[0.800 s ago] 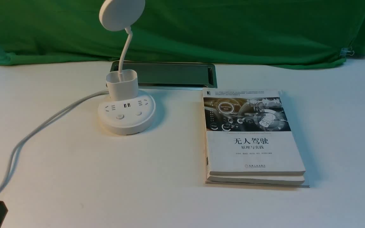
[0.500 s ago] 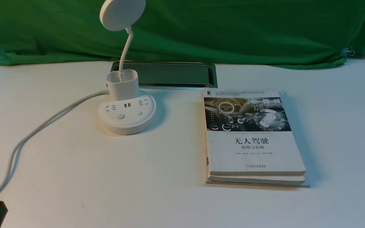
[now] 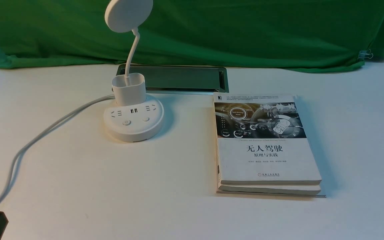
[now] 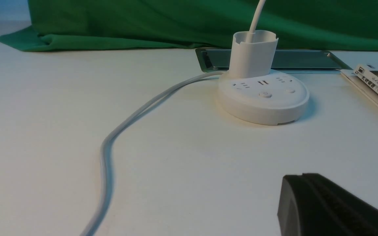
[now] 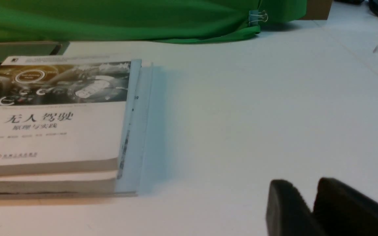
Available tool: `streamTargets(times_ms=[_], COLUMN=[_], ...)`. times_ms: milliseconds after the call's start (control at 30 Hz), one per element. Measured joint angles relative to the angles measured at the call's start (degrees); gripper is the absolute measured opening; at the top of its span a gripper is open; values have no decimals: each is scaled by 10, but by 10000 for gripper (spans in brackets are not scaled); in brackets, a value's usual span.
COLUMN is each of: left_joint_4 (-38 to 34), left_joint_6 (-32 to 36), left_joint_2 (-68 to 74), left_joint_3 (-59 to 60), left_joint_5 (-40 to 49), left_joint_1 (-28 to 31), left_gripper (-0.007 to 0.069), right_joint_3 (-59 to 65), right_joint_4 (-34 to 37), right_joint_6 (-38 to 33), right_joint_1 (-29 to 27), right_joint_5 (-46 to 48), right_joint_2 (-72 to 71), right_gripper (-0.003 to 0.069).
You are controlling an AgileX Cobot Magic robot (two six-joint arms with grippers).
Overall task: Turn on the desk lamp on the white desktop with your hand.
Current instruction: 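Press the power button on the lamp base to turn the lamp on with the left gripper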
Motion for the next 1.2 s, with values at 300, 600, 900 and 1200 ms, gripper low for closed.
streamTargets(times_ms=[300,600,900,1200], left_joint_4=[1,12,15,43], left_joint_6=[0,6,0,-104], left_joint_2=[0,0,0,9], left_joint_3=[0,0,0,-178], left_joint_5=[0,-127,-514,-401], left_joint_1=[0,0,0,0], left_gripper=[1,1,1,1], right_joint_3=[0,0,0,0], right_joint_4=[0,0,0,0], right_joint_6=[1,2,7,7], right_joint_1=[0,0,0,0], right_joint_5=[0,1,1,1], right_joint_2=[0,0,0,0], right_gripper=[221,235,237,237])
